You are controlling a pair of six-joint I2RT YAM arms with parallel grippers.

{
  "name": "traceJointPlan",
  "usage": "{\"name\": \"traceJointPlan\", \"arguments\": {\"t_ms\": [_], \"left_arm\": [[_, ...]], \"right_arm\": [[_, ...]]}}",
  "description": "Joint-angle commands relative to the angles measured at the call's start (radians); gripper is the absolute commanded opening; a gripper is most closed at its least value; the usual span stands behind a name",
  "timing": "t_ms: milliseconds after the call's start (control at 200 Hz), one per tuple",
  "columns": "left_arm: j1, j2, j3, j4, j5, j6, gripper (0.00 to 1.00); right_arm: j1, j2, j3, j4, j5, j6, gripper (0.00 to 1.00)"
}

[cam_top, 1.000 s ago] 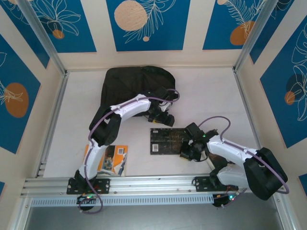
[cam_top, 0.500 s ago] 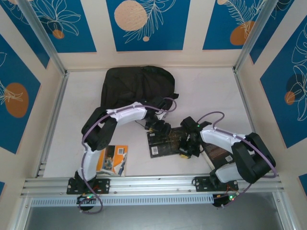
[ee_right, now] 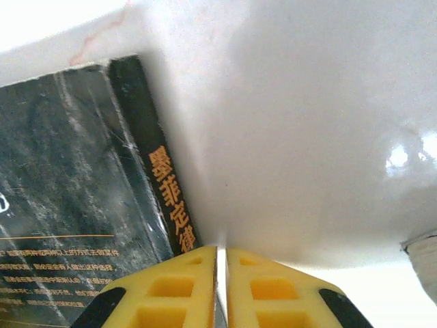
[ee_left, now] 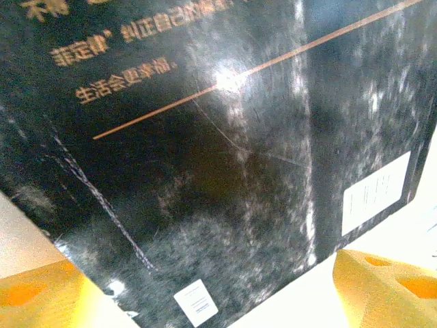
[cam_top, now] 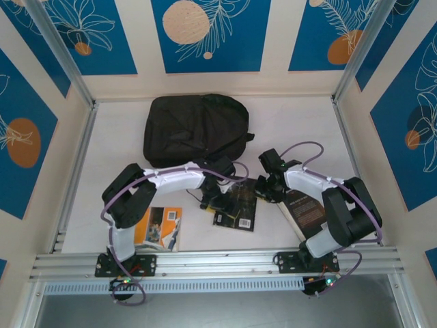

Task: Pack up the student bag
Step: Rotate the book at the center of the table.

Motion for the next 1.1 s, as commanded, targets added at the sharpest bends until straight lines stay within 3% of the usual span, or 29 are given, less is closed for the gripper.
{"name": "traceJointPlan", "arguments": {"t_ms": [0, 295, 580, 905, 1095], "left_arm": [[0.002, -0.048, 0.006, 0.029, -0.005, -0.015, 0.83], [0.048, -0.069, 0.025, 0.083, -0.074, -0.086, 0.82], [0.079, -0.007, 0.034, 0.189, -0.024, -0.151, 0.81], [0.081, 0.044, 0.053, 0.163, -0.018, -0.141, 0.81], [0.101, -0.005, 0.006, 0.145, -0.052, -0.129, 0.80]], "right_arm": [[-0.009, -0.068, -0.034, 0.019, -0.042, -0.004, 0.15], [-0.019, -0.184, -0.130, 0.060, -0.150, 0.034, 0.19], [-0.017, -0.134, -0.123, 0.076, -0.196, 0.023, 0.20], [0.000, -0.071, -0.133, 0.074, -0.183, 0.005, 0.21], [0.005, -0.060, -0.139, 0.070, -0.173, -0.003, 0.21]]}}
